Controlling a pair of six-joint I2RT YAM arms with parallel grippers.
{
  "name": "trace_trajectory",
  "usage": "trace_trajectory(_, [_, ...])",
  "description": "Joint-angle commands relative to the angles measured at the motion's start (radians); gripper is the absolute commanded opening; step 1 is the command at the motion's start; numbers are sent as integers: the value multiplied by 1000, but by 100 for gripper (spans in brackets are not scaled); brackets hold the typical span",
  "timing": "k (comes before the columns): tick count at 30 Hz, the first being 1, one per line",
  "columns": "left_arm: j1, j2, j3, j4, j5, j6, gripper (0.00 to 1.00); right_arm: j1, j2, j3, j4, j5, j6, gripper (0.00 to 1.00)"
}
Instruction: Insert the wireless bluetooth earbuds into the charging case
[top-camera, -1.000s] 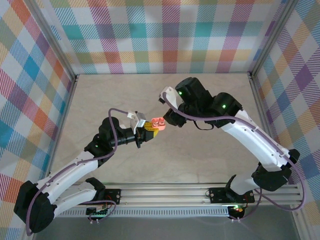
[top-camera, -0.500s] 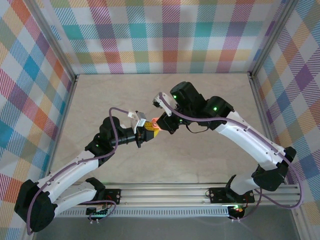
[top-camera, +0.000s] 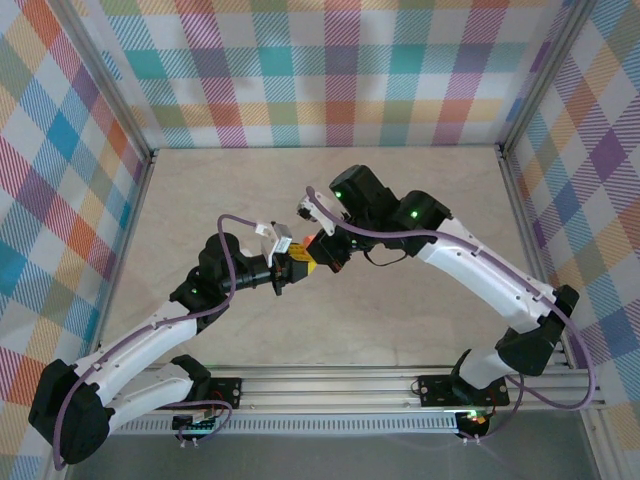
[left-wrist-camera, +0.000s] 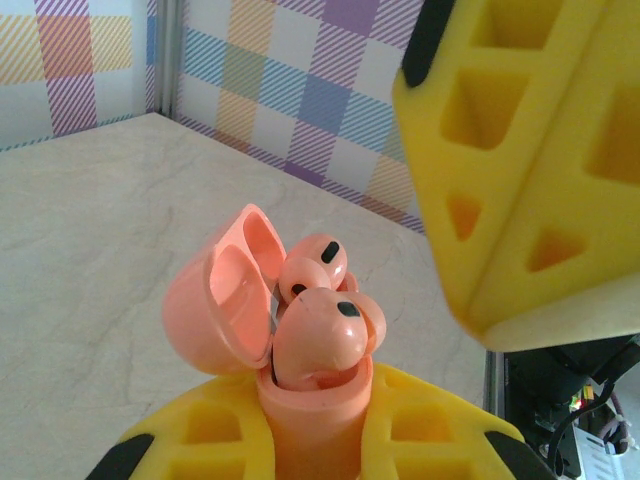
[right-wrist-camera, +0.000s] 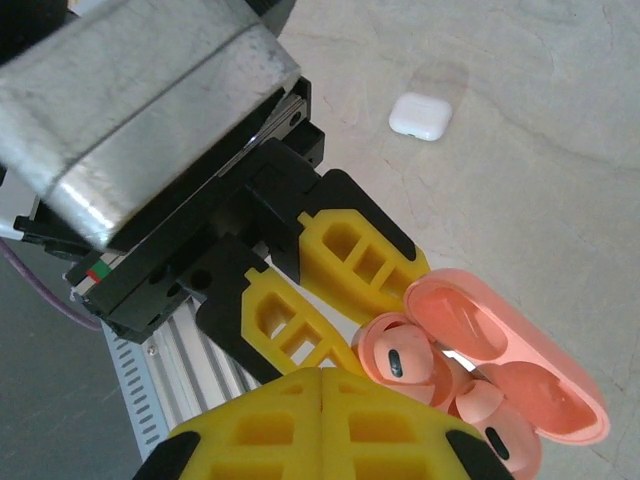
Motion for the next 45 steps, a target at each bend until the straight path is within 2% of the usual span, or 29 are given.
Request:
trace_trajectory(1, [0, -30, 21, 49, 9, -10, 0, -12, 8, -9, 2, -19, -6, 5])
trace_trajectory(25, [0, -29, 23, 61, 12, -12, 0, -36, 42, -1, -49, 65, -84, 5])
trace_trajectory(33, [0, -30, 22, 59, 13, -5, 0, -36, 42, 5, -57, 29, -149, 5])
trace_trajectory(45, [1, -23, -2, 81, -2, 12, 0, -59, -58, 64, -45, -33, -100, 7])
